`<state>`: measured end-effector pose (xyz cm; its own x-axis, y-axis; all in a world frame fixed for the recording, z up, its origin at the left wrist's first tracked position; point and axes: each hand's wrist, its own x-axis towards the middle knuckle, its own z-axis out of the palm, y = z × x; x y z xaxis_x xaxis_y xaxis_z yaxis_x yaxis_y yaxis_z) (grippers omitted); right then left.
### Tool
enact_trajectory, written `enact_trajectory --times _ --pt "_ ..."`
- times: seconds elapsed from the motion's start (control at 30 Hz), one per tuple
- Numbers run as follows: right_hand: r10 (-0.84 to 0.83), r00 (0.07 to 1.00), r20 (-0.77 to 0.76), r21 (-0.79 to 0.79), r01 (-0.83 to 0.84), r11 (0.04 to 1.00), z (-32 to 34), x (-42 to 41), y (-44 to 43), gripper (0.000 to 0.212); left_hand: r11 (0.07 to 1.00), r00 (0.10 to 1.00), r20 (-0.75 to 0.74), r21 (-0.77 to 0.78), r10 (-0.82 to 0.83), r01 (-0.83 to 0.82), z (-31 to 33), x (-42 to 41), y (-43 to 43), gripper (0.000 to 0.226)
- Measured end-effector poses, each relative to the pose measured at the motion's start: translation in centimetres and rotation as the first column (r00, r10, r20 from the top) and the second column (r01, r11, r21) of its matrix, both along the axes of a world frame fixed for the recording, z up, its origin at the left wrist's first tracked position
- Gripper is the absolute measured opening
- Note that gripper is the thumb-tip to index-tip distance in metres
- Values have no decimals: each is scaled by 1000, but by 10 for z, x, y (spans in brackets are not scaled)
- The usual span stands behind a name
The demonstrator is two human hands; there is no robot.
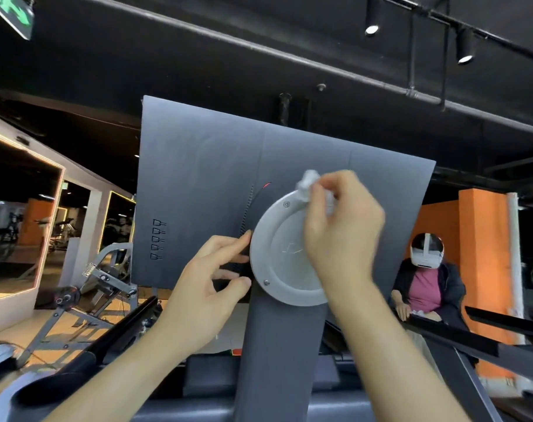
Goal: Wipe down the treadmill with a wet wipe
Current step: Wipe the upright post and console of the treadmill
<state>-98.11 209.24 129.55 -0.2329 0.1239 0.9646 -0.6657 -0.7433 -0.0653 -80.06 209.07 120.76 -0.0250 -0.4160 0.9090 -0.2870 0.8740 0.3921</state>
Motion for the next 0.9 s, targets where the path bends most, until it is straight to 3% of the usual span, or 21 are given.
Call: enact_trajectory --times 0.1,0.23,0.3,0.37,0.43,0.53,0.8,0.9 --pt "-62 974 -220 -3 63 998 -28 41 -6 8 1000 1000 -17 10 -8 8 3 -2 2 62" --pt "-231 831 -507 -104 207 973 -84 36 -17 11 999 998 -54 28 -44 45 3 -1 1 60" --pt "-300 781 -548 -181 240 954 -75 24 -18 13 1000 999 -50 21 -22 23 2 -1 0 59" --pt "-315 852 -418 -202 251 947 -39 15 -14 24 1000 998 -56 -2 13 -13 1 -3 2 67" --pt "-228 933 -279 -147 193 970 -3 -2 -10 15 999 997 -80 -26 23 -25 1 -6 1 71" --pt "-122 985 -124 -76 113 991 10 -36 -17 8 999 995 -90 -37 32 -36 2 -7 0 69" --pt "-34 985 171 138 10 990 -101 -63 -55 12 999 991 -130 -20 42 -45 1 -13 3 68" --pt "13 984 178 202 -49 978 -129 -37 -52 8 999 991 -126 -9 31 -33 0 -15 3 73"
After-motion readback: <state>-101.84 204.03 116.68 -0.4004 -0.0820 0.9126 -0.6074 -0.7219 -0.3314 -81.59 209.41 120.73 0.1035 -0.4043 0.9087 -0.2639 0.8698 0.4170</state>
